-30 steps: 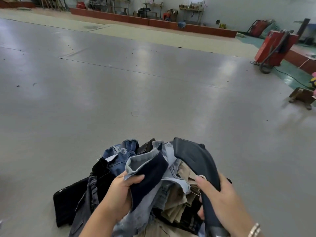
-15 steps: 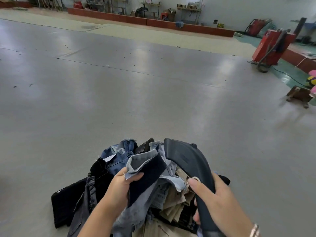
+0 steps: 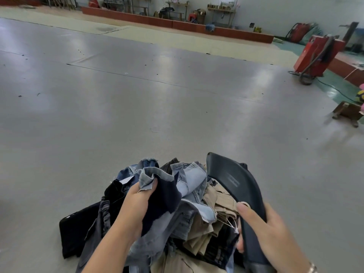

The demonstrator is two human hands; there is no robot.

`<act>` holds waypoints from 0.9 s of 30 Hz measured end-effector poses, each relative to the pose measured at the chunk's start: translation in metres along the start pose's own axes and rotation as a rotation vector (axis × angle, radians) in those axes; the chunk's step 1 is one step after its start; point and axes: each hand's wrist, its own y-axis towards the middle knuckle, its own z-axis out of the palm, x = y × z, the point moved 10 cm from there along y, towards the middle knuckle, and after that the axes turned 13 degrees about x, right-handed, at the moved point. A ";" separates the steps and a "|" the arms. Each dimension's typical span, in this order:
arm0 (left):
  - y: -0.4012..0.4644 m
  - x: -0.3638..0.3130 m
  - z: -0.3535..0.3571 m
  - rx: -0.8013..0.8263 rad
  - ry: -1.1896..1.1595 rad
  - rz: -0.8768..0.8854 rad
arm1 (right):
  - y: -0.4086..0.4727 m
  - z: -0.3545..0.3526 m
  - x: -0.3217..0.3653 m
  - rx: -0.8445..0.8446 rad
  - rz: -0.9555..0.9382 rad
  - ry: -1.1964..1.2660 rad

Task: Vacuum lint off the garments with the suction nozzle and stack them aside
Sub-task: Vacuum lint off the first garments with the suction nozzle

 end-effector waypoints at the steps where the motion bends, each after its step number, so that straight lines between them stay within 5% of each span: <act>1: 0.002 -0.001 -0.002 -0.018 -0.015 0.006 | -0.004 0.004 -0.003 0.008 0.013 0.004; 8: 0.010 0.023 0.011 -0.090 -0.247 -0.071 | -0.004 0.069 -0.018 0.171 0.037 -0.055; 14: 0.011 0.015 0.028 0.172 -0.586 -0.002 | 0.005 0.046 -0.007 0.107 0.059 -0.030; 17: 0.013 0.009 0.027 0.177 -0.580 0.047 | -0.002 0.034 -0.017 0.023 0.063 0.031; 22: 0.011 0.013 0.025 0.093 -0.498 0.031 | -0.007 0.069 -0.019 0.163 0.053 -0.036; 27: 0.009 0.002 0.022 0.172 -0.527 0.073 | -0.002 0.048 -0.007 0.125 0.082 0.060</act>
